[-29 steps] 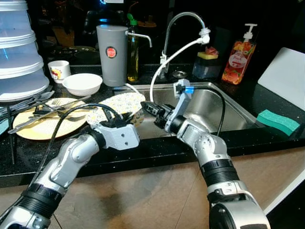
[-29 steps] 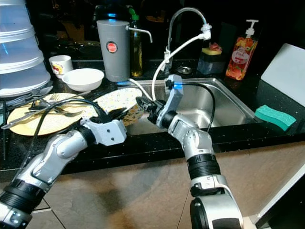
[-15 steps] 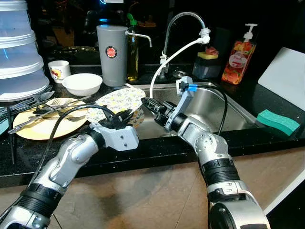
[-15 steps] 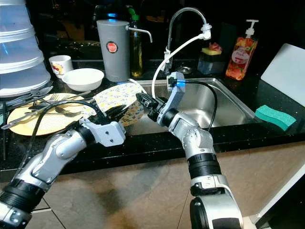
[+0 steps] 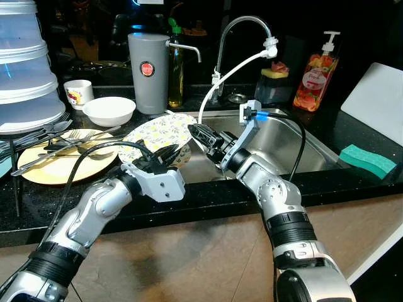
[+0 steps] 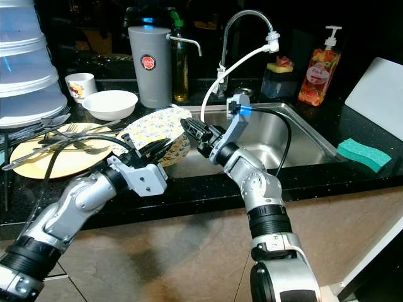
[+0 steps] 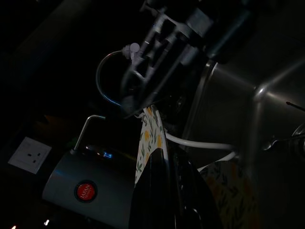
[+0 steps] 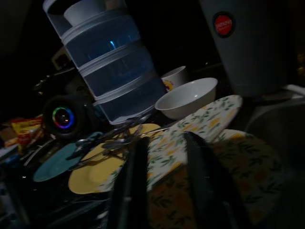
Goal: Kitchen organization
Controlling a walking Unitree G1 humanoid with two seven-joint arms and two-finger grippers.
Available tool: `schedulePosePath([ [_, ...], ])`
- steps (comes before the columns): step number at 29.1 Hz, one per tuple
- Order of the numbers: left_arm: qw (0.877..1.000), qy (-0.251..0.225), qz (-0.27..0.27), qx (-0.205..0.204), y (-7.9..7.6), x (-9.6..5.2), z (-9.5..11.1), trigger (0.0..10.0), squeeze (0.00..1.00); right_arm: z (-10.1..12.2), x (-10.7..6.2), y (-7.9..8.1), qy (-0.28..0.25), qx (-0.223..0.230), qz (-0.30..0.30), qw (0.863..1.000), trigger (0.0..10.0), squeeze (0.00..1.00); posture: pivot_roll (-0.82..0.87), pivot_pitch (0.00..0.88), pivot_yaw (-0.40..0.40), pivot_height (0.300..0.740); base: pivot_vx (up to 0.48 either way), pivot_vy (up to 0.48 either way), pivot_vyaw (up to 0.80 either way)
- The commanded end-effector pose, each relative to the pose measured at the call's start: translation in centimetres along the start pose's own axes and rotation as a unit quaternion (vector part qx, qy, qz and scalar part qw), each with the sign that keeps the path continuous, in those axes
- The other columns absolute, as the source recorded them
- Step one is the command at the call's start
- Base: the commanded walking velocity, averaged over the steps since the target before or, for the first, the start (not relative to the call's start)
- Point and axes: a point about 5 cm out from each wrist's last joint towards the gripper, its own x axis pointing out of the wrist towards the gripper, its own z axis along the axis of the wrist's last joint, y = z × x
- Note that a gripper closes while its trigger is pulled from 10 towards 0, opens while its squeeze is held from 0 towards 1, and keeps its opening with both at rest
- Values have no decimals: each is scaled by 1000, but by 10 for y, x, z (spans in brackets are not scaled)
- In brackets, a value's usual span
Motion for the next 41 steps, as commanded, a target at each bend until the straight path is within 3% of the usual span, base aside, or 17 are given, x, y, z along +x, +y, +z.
schedulePosePath([
  [1,997,-66,31,17,11,12,21,0,0,-14,-2,-4,27,22,-10,999,10000,1000,31,0,-47,740,0,0,0],
  [2,997,-65,32,17,11,11,20,0,0,-14,-2,-3,25,27,-9,999,10000,1000,30,0,-47,740,0,0,0],
  [3,997,-64,33,19,12,11,19,0,0,-12,-2,-3,20,42,-6,999,10000,0,30,0,-47,740,0,0,0],
  [8,997,-62,35,23,12,10,18,0,0,-8,-2,2,11,95,21,995,10000,0,27,0,-48,740,0,0,0],
  [18,994,-92,50,19,12,16,28,0,0,-26,-2,9,71,101,38,992,10000,0,26,0,-47,740,0,0,0],
  [24,992,-103,64,24,14,18,31,0,0,-29,-2,3,77,104,9,992,10000,0,28,0,-48,740,0,0,0],
  [30,995,-79,59,28,15,14,21,0,0,-21,-7,-8,46,103,-26,993,10000,0,28,0,-48,740,0,0,0],
  [31,996,-59,58,31,16,10,13,0,0,-7,-9,-12,-4,89,-35,995,10000,0,28,0,-48,740,0,0,0],
  [32,996,-59,58,31,16,10,13,0,0,-7,-9,-12,-4,89,-35,995,10000,0,28,0,-48,740,0,0,0],
  [35,997,-38,56,35,18,5,5,0,0,16,-12,-11,-81,111,-15,990,10000,0,31,0,-44,740,0,0,0],
  [41,997,-30,58,39,20,3,1,0,0,25,-14,-10,-94,113,-5,989,10000,0,30,0,-45,740,0,0,0],
])
